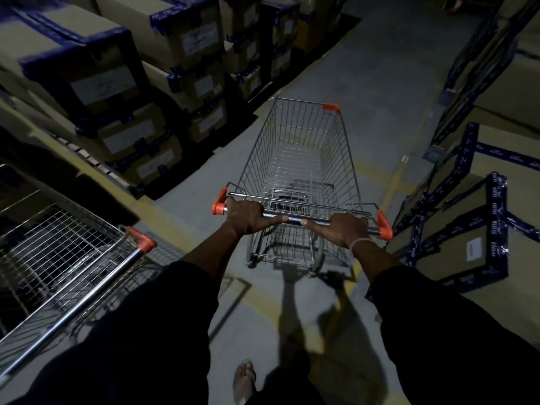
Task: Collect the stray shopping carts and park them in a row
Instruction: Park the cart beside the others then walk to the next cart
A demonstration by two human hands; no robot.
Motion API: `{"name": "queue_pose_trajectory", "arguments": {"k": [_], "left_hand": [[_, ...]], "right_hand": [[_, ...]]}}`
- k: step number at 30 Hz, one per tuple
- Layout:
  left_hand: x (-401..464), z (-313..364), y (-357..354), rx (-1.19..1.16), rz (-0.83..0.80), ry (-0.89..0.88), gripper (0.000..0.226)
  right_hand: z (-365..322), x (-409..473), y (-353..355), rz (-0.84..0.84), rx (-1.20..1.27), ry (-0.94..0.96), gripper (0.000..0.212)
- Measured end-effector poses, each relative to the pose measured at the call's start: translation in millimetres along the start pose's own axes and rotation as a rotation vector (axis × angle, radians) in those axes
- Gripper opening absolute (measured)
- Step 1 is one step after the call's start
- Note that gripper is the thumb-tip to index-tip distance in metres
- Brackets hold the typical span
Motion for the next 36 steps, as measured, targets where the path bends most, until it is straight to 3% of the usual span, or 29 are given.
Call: {"name": "queue_pose_trajectory", "arguments": {"k": [4, 12, 22, 29, 36], "left_hand": [[-37.8, 9.4, -12.2, 0.039, 0.031, -0.017, 0.095], [-115.3, 59.7, -33.7, 0.059, 0.039, 0.010, 0.091], [-228.0, 145.4, -68.9, 0.031, 0.025, 0.085, 0.099], [-316.1, 188.0, -82.6, 0.031, 0.022, 0.121, 0.097], [-395.3, 201.0, -98.0, 0.072, 0.083, 0.138, 0.105]], "right_hand": [[4.3, -36.4, -14.2, 0.000, -0.006, 0.013, 0.117], [40.8, -111.9, -35.4, -0.019, -0.007, 0.070, 0.099], [105.0, -211.8, -80.2, 0.043, -0.101, 0.237, 0.095], [124.0, -274.8, -122.2, 0.160, -0.199, 0.373, 0.103], [121.4, -334.4, -147.7, 0.129, -0.163, 0.406, 0.104]]}}
Point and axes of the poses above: each hand's wrist, its own x-axis towards the middle knuckle, its own y-axis out of the back of the hand, z = x × y, the point moved 3 cm from there along x, towards the middle knuckle, and after that the axes turned 10 degrees about -y, right-handed, at the moved point
